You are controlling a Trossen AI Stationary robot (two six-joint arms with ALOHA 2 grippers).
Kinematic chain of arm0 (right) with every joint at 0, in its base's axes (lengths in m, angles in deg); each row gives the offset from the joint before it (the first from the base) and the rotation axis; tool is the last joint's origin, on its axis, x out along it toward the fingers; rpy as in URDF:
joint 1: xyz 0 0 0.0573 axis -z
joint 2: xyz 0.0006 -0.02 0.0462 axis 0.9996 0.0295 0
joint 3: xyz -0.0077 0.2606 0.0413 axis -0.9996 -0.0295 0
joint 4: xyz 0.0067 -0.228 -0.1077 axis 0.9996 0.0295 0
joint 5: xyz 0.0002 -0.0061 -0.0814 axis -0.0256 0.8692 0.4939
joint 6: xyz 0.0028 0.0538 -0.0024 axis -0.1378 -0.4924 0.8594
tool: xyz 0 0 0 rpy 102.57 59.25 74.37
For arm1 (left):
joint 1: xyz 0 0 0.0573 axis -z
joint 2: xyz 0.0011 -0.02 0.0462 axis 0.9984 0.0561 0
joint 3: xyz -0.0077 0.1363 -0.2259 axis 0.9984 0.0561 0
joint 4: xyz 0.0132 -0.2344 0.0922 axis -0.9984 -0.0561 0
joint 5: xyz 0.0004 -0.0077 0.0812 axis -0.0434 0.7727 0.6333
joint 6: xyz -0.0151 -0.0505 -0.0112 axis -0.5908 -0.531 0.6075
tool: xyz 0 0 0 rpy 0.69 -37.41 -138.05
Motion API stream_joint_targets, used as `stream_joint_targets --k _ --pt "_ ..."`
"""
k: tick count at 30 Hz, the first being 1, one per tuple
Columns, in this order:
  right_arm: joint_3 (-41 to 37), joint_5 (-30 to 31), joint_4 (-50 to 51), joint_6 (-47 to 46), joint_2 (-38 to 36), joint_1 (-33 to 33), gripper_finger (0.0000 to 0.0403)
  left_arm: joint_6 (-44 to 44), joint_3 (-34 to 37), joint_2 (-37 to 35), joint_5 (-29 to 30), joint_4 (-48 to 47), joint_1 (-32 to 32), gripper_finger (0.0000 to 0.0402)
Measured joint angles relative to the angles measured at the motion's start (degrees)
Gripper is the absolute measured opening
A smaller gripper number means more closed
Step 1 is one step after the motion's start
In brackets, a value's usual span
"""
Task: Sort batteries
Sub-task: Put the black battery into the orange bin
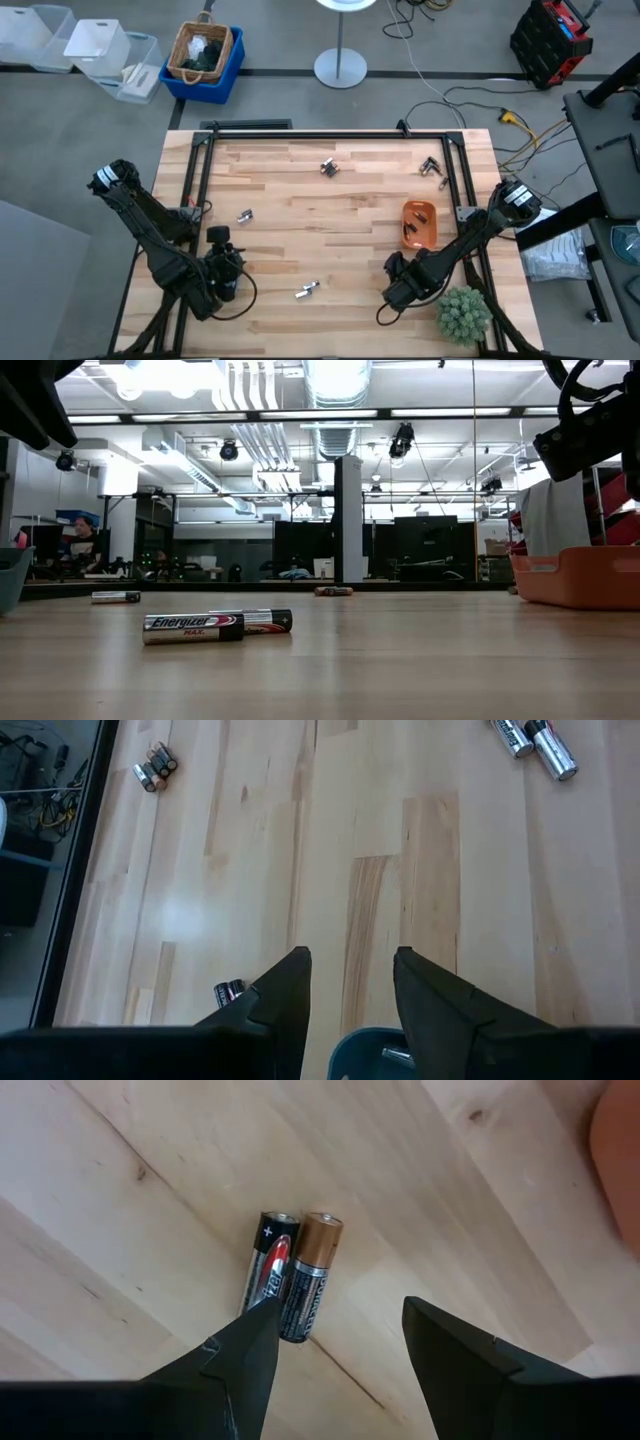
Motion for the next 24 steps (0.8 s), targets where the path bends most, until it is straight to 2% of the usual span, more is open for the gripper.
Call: stream_joint_targets --k 24 --pt "-0.39 1.34 -0.46 -0.44 0.0 0.0 0.0205 0.0 0.02 0.0 0.0 0.31 0.0 0.0125"
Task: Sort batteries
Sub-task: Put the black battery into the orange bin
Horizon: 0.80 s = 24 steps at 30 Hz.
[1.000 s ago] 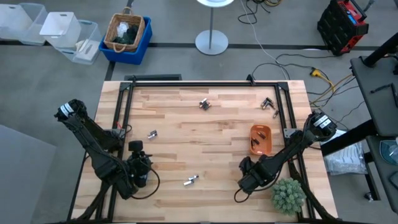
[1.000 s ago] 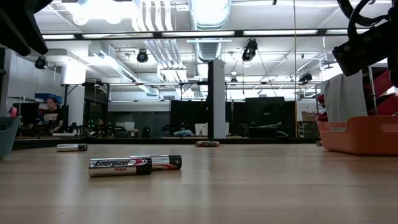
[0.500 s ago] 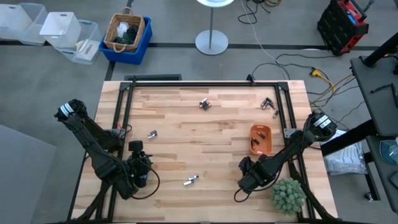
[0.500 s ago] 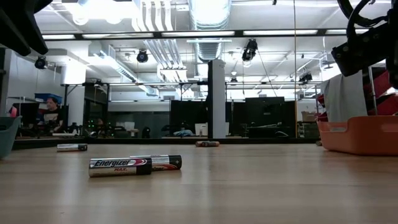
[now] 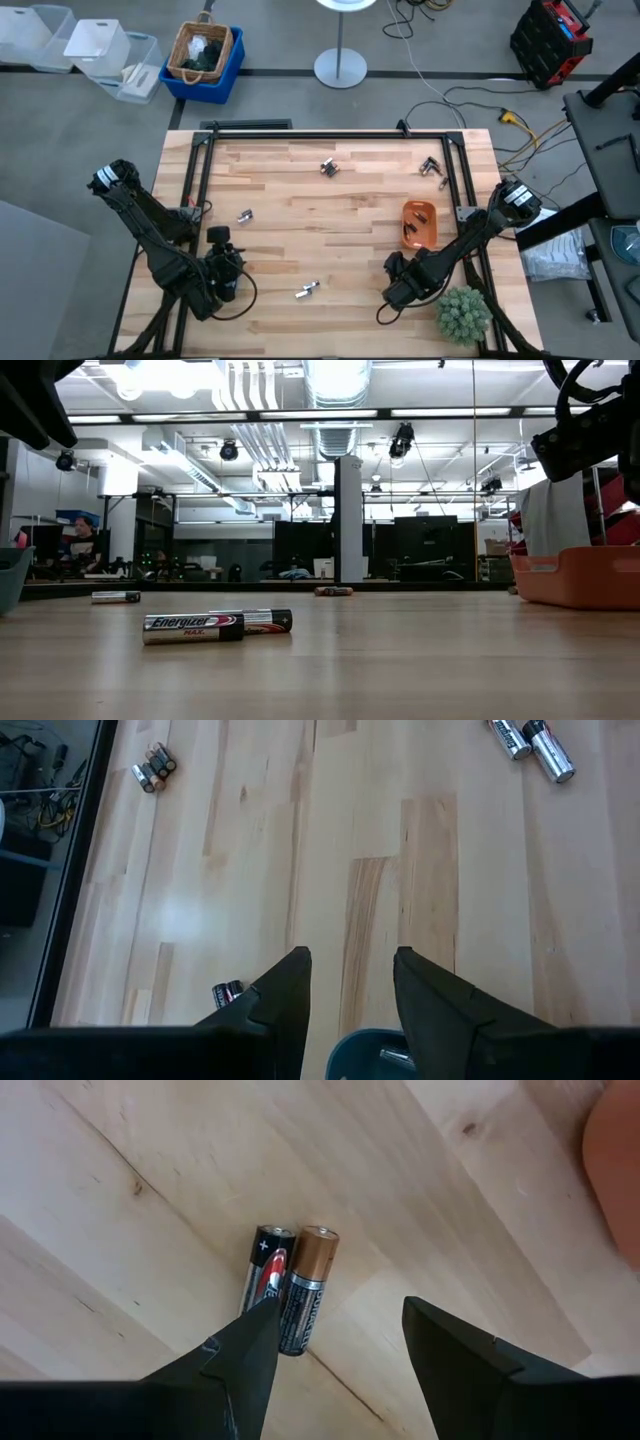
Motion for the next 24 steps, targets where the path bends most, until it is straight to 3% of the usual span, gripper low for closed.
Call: stream_joint_targets --k 24 --pt "-2.09 0.15 -2.63 -0.33 0.0 0.0 0.0205 0.0 0.0 0.0 0.0 0.24 0.0 0.0125"
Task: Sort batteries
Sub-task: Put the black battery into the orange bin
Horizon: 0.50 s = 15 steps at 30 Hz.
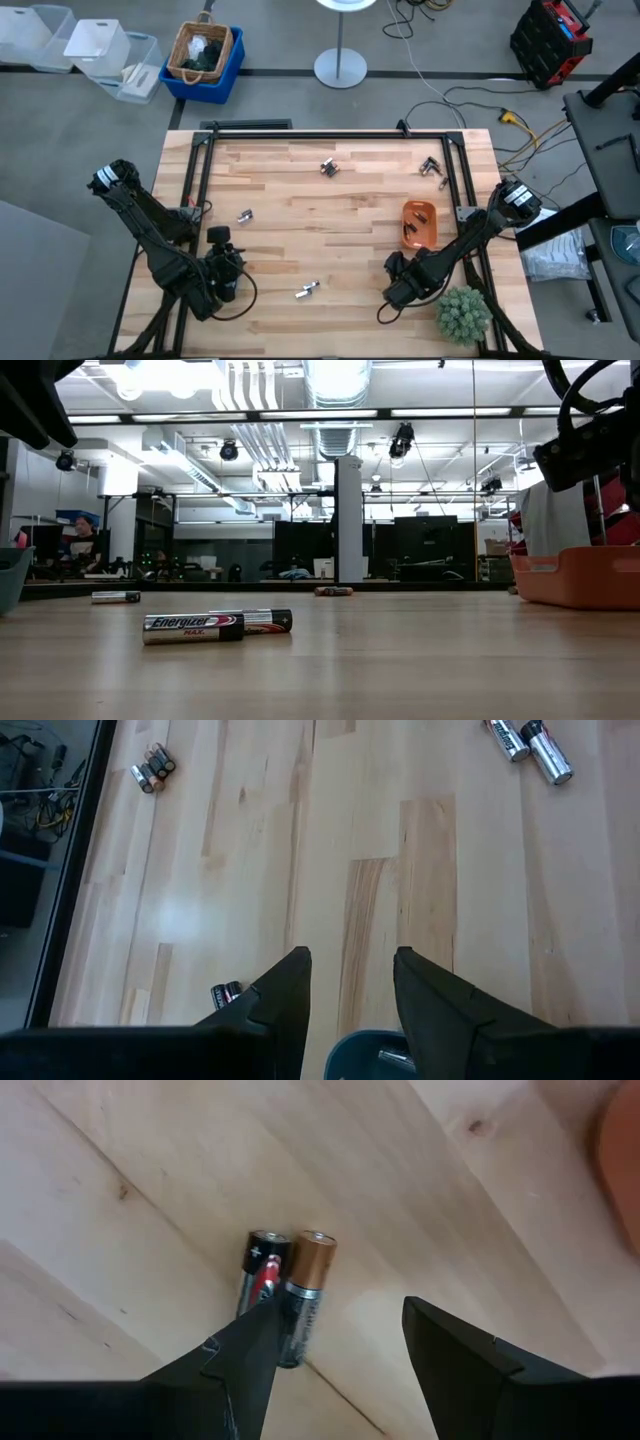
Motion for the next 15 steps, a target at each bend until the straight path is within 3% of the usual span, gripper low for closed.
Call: stream_joint_targets --k 15 --pt "-0.38 -0.02 -0.14 -0.02 0.0 0.04 0.0205 0.0 0.0 0.0 -0.02 0.0 0.0 0.0125"
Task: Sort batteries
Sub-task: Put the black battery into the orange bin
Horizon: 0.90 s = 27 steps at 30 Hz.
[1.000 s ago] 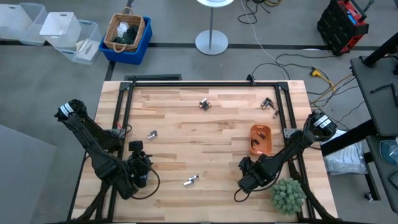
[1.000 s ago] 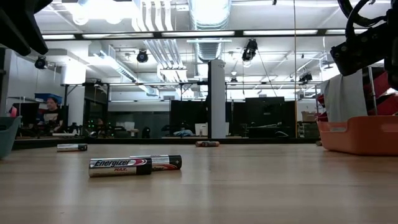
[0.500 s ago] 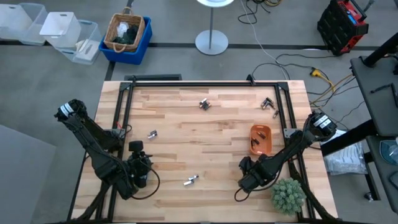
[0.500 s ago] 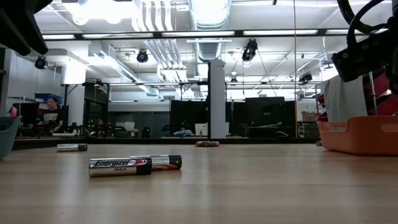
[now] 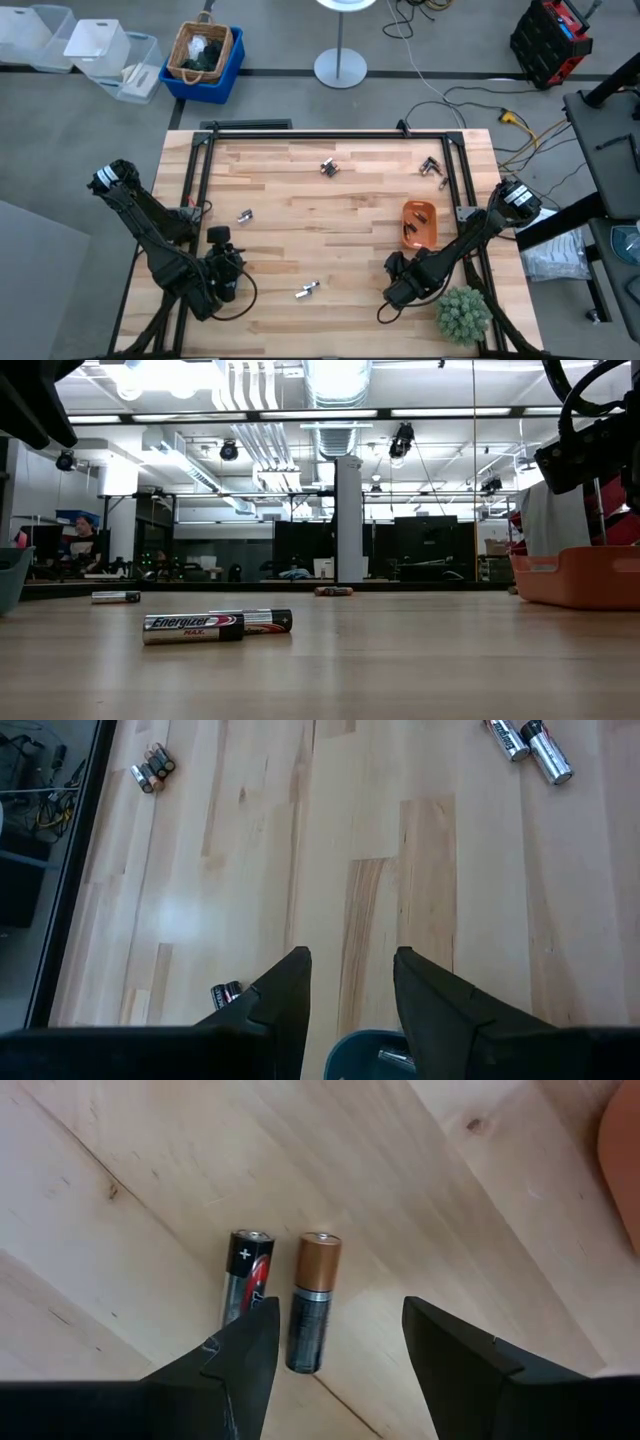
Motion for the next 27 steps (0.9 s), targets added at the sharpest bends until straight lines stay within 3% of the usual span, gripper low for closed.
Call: stream_joint_targets --k 16,27 --pt "-1.87 1.32 -0.1 -0.57 0.0 0.0 0.0202 0.0 0.0 0.0 0.0 -0.01 0.01 0.0125" --pt "-4.72 1.57 -2.39 0.07 -0.25 -0.02 0.0111 0.0 0.0 0.0 0.0 0.23 0.0 0.0125"
